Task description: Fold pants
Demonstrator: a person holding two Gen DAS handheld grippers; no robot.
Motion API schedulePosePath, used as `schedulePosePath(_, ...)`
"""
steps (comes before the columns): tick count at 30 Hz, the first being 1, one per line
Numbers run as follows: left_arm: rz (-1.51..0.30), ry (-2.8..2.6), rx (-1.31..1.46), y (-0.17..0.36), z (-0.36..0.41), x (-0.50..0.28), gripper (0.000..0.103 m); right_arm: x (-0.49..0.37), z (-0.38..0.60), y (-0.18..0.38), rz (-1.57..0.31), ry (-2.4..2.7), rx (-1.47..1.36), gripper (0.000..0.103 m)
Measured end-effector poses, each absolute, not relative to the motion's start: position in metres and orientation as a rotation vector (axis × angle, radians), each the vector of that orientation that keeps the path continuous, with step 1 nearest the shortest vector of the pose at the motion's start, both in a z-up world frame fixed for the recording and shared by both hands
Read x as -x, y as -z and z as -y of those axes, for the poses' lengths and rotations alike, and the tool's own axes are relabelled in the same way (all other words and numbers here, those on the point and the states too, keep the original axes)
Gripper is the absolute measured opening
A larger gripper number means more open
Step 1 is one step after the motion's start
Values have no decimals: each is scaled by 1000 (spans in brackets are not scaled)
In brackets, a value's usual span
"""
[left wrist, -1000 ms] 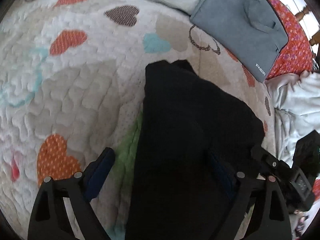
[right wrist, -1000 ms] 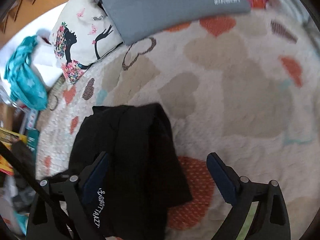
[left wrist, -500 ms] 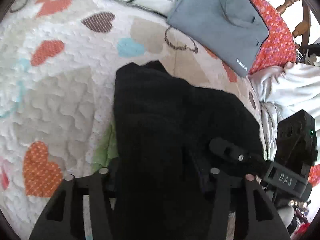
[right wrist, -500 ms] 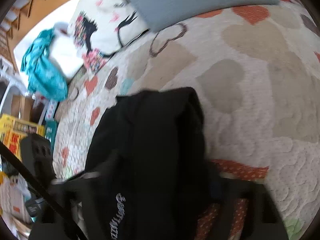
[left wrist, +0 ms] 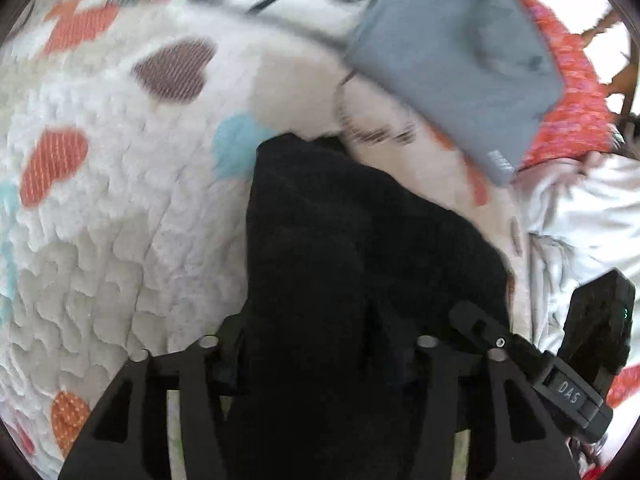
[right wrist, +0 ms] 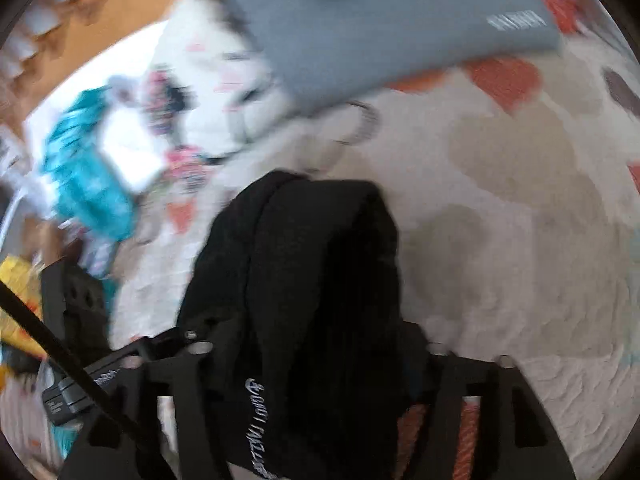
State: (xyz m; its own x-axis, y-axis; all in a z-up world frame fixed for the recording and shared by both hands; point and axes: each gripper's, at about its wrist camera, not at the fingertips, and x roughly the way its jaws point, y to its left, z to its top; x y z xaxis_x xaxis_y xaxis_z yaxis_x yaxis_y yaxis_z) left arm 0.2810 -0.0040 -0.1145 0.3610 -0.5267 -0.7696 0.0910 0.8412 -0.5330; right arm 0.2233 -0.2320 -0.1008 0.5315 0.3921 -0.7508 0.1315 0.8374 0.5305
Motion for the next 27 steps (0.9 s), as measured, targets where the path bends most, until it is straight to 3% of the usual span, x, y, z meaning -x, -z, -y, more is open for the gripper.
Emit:
schedulePosePath(4, -1144, 431, 516, 99, -7, -277, 55, -219, 249, 97, -1008, -165, -636, 75)
schedulePosePath(11, -1010, 375, 491, 63, -25, -238, 56, -193, 262, 33, -739, -134, -597, 77)
schedulePosePath(19, -1081, 327, 338, 88, 5, -240, 62, -226, 233, 98, -965, -219, -668, 77)
schedulePosePath(27, -1076, 340, 385, 80, -8, -236, 62, -216, 244, 75, -869, -183, -667, 78)
